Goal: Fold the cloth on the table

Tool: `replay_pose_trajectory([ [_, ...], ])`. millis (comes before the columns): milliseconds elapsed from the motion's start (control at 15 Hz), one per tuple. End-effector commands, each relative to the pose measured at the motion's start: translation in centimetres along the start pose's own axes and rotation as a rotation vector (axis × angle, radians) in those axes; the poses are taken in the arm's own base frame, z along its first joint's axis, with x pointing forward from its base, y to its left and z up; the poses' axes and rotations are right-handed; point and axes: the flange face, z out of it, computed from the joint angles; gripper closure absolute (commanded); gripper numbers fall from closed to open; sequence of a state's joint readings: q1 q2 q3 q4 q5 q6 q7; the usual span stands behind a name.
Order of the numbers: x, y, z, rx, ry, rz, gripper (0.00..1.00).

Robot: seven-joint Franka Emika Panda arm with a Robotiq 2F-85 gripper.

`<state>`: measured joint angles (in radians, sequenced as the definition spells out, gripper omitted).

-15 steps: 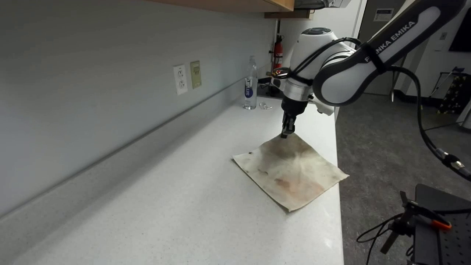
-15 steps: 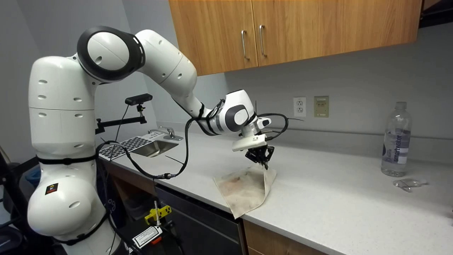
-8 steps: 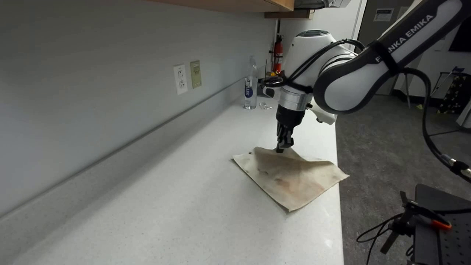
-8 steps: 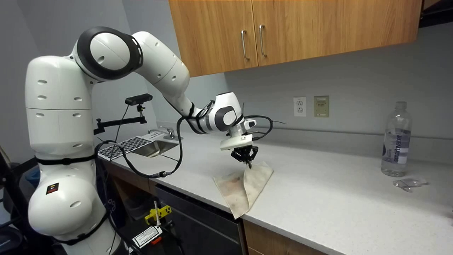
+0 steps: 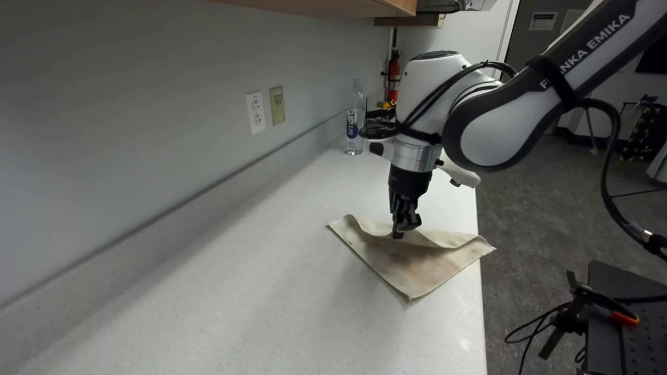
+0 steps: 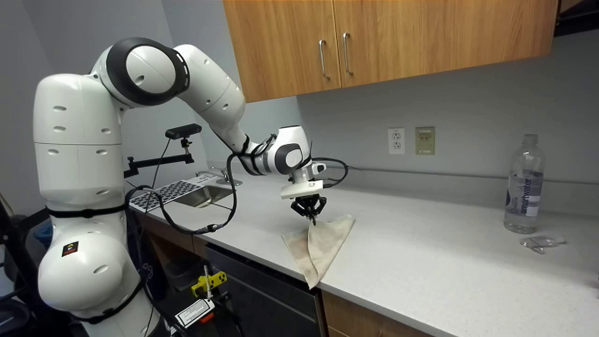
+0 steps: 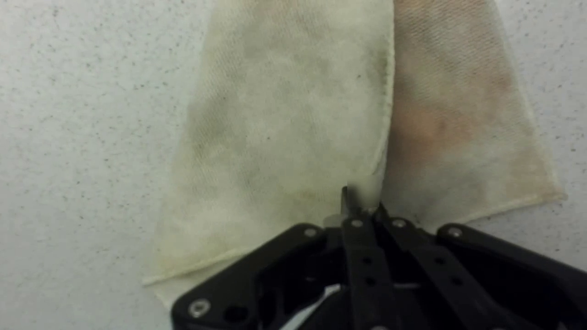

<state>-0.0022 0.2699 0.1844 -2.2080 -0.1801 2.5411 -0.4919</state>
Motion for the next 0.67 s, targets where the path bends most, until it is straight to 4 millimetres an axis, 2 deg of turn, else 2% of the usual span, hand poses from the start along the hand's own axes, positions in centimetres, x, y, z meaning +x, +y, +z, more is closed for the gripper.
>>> replay_pose_trajectory([
  [0,-0.3,-1.6,-0.2,0.043,-0.025,-0.068,0.99],
  [400,-0.2,-4.0,1.0,0.096,-0.078,-0.143,0.99],
  [600,0.6,-5.3,1.1,0.099,-0.067,-0.168,0.99],
])
